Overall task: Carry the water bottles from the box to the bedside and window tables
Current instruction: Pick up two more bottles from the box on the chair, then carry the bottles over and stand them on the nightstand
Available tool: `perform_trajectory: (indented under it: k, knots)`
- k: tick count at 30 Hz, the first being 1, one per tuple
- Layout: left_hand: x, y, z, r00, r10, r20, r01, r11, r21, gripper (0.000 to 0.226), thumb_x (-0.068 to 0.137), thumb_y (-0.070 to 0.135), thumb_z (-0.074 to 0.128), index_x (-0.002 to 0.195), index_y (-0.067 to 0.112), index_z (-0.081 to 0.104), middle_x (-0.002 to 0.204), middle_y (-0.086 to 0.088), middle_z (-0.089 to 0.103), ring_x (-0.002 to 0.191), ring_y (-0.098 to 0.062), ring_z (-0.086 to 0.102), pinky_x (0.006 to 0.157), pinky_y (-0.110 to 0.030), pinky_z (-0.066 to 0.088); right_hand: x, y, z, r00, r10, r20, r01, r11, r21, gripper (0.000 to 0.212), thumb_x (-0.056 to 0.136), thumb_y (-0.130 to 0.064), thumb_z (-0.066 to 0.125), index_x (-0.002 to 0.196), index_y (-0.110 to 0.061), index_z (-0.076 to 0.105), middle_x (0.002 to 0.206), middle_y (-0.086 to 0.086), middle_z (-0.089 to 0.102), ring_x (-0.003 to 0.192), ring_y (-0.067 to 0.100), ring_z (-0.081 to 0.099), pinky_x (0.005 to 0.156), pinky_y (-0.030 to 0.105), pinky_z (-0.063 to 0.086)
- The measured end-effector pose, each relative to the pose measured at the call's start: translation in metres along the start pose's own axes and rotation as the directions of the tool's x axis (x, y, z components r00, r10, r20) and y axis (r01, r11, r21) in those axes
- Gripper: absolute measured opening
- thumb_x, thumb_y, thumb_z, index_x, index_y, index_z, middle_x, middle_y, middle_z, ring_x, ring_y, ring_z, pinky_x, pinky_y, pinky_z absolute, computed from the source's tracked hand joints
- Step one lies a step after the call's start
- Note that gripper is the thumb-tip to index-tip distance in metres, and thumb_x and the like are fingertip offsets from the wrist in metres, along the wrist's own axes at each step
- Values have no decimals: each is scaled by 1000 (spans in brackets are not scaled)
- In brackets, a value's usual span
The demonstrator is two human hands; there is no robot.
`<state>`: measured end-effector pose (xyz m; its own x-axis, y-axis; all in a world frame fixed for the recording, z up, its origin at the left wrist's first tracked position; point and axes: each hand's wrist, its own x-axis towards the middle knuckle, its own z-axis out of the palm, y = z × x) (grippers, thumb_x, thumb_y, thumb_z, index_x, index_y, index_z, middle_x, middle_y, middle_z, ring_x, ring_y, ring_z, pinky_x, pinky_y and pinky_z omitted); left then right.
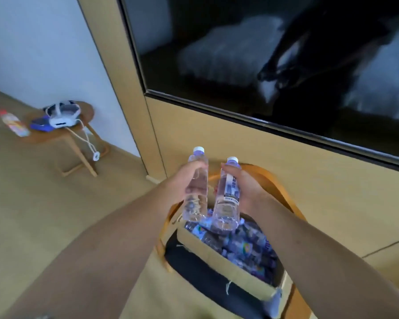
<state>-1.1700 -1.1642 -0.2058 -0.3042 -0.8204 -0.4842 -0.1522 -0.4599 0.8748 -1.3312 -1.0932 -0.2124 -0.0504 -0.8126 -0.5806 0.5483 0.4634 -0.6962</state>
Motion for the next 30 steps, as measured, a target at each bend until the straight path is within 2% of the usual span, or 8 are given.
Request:
perform_trajectory:
  k: [3, 6, 10, 12, 16, 23, 28, 30]
  knots:
    - [-40, -5, -48, 995, 48, -91, -55, 996, -77, 15, 89, 24, 69, 101, 15, 66, 88, -13, 49, 63, -26, 69, 53, -34, 60, -9, 19, 53, 996, -5, 90, 15, 994, -107, 27, 88, -23, 75, 104, -10, 56, 65, 13, 62, 51, 28, 64, 51, 36, 58]
    - [-90, -16, -104, 972, 56, -230, -95, 982, -164, 36, 81, 36, 82, 104, 12, 70, 87, -11, 67, 73, -29, 69, 57, -36, 61, -25, 46, 117, 973, 42, 229, -2, 985, -175, 19, 92, -22, 71, 100, -13, 56, 64, 11, 61, 49, 26, 63, 48, 32, 56]
    - [-173, -39, -187, 927, 91, -364, -197, 944, -264, 31, 76, 29, 88, 90, 14, 66, 62, -2, 55, 59, -23, 59, 62, -39, 57, -62, 101, 210, 894, 128, 429, -19, 969, -248, 23, 97, -28, 62, 107, -8, 62, 91, 19, 63, 76, 33, 63, 74, 43, 55]
    - [-219, -56, -233, 882, 82, -463, -238, 927, -290, 30, 76, 22, 87, 88, 14, 61, 58, 1, 50, 51, -19, 56, 56, -34, 54, -89, 136, 257, 847, 170, 504, -21, 957, -288, 24, 98, -28, 61, 110, -7, 66, 97, 20, 67, 79, 34, 66, 76, 44, 57]
    - [-322, -97, -320, 795, 59, -603, -302, 901, -310, 30, 81, 15, 80, 103, 7, 61, 59, -3, 54, 48, -21, 57, 45, -30, 51, -145, 213, 345, 799, 231, 555, 13, 916, -401, 18, 94, -24, 67, 87, -8, 63, 72, 15, 66, 54, 27, 65, 55, 34, 58]
    - [-517, -187, -440, 596, -20, -803, -413, 850, -328, 36, 84, 17, 78, 112, 8, 58, 73, -9, 50, 59, -24, 51, 43, -28, 52, -244, 368, 479, 647, 415, 640, 60, 809, -585, 25, 93, -27, 70, 98, -10, 51, 72, 15, 55, 60, 29, 57, 60, 35, 54]
    - [-652, -258, -486, 442, -113, -890, -449, 830, -329, 48, 86, 20, 75, 126, -1, 58, 96, -23, 75, 71, -34, 74, 55, -34, 58, -315, 487, 556, 450, 576, 682, 81, 734, -674, 25, 94, -22, 68, 73, -8, 71, 65, 13, 67, 54, 29, 67, 53, 36, 58]
    - [-698, -285, -498, 367, -140, -919, -494, 808, -321, 45, 87, 20, 74, 123, -3, 60, 92, -21, 77, 71, -33, 75, 55, -32, 58, -346, 533, 582, 374, 654, 658, 104, 675, -730, 24, 91, -23, 70, 73, -8, 74, 72, 15, 71, 57, 30, 70, 53, 36, 59]
